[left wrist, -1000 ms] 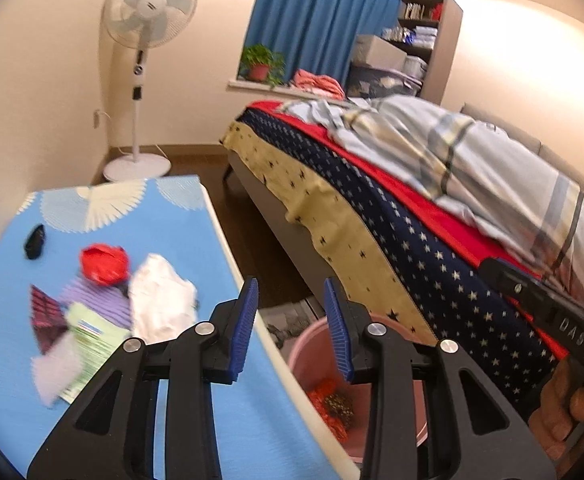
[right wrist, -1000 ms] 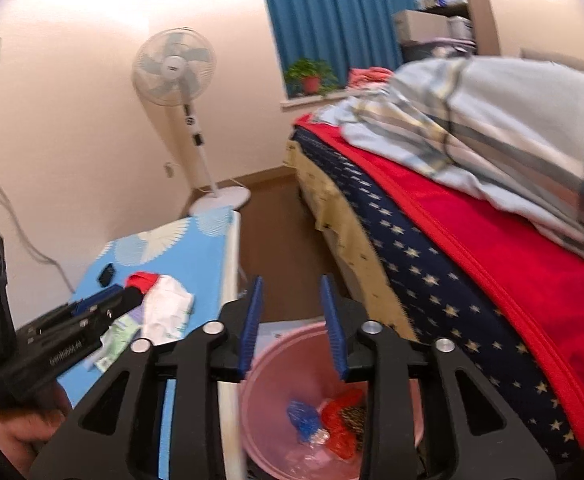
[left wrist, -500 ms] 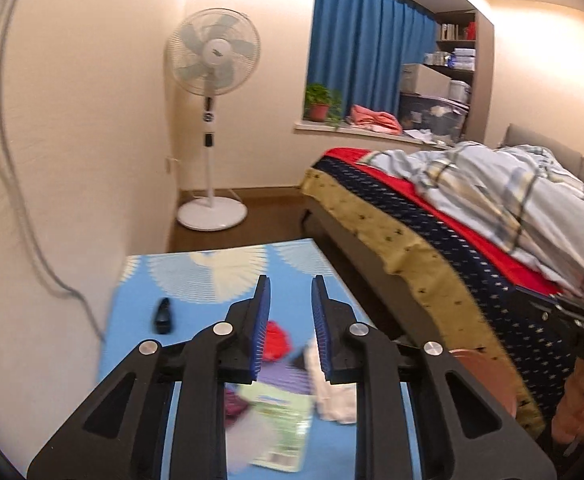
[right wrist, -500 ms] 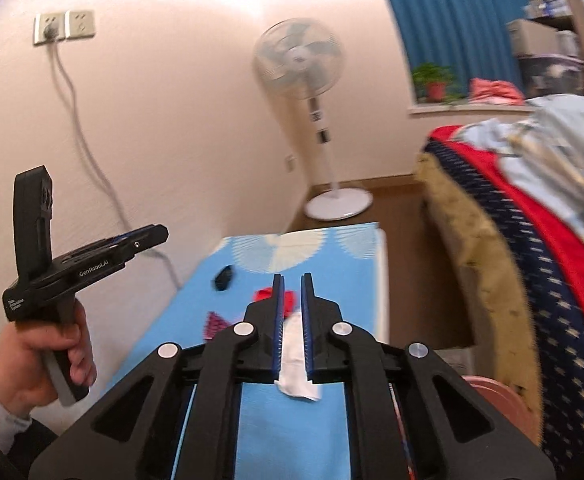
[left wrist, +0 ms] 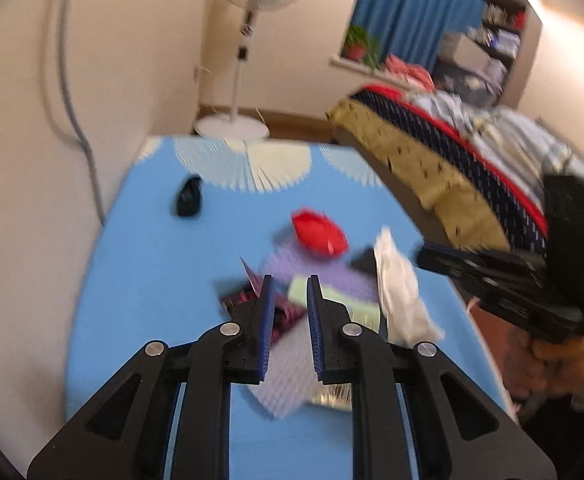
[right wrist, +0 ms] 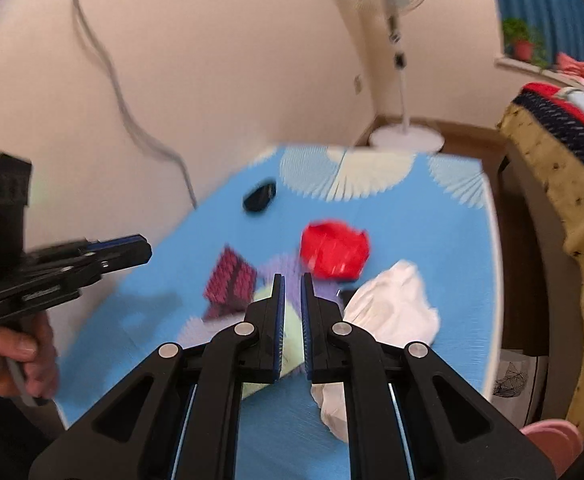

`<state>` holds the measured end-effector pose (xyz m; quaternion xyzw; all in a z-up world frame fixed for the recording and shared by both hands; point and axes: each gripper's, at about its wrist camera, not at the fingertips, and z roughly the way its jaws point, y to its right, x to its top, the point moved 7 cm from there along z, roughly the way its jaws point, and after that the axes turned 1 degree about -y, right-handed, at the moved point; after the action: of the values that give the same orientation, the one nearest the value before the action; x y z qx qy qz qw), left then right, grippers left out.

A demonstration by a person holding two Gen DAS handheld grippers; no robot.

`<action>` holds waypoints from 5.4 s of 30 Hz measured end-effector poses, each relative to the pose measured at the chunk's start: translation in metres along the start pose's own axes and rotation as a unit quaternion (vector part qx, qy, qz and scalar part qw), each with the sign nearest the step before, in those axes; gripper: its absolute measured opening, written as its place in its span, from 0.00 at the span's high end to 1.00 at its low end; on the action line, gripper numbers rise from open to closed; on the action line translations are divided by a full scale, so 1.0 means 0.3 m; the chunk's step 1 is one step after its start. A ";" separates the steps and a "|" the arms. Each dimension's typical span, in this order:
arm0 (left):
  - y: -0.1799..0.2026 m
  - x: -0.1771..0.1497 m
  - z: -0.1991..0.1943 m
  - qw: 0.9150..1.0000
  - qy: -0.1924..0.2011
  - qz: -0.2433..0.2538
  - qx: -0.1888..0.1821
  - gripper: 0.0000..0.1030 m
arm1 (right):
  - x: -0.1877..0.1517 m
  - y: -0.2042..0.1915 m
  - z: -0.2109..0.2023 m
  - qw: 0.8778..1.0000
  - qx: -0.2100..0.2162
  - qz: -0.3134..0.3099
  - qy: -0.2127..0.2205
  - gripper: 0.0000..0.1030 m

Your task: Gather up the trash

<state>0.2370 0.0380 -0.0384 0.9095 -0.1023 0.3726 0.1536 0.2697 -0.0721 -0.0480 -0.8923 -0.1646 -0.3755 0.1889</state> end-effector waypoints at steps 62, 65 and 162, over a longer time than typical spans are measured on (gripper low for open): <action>0.009 -0.218 0.096 0.989 -0.131 0.058 0.021 0.44 | 0.104 -0.063 -0.133 1.000 -0.017 0.002 0.010 0.89; 0.007 -0.247 0.131 0.986 -0.152 0.070 0.030 0.40 | 0.113 -0.062 -0.156 1.000 -0.015 0.007 0.018 0.89; 0.717 -0.166 -0.166 0.995 0.044 0.079 -0.032 0.91 | -0.457 0.443 -0.947 0.938 -0.260 0.208 0.091 0.89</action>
<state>0.1052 -0.1411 0.0037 0.8760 -0.1790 0.4194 0.1568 0.0638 -0.3401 0.0070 -0.8867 0.1462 -0.4370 0.0380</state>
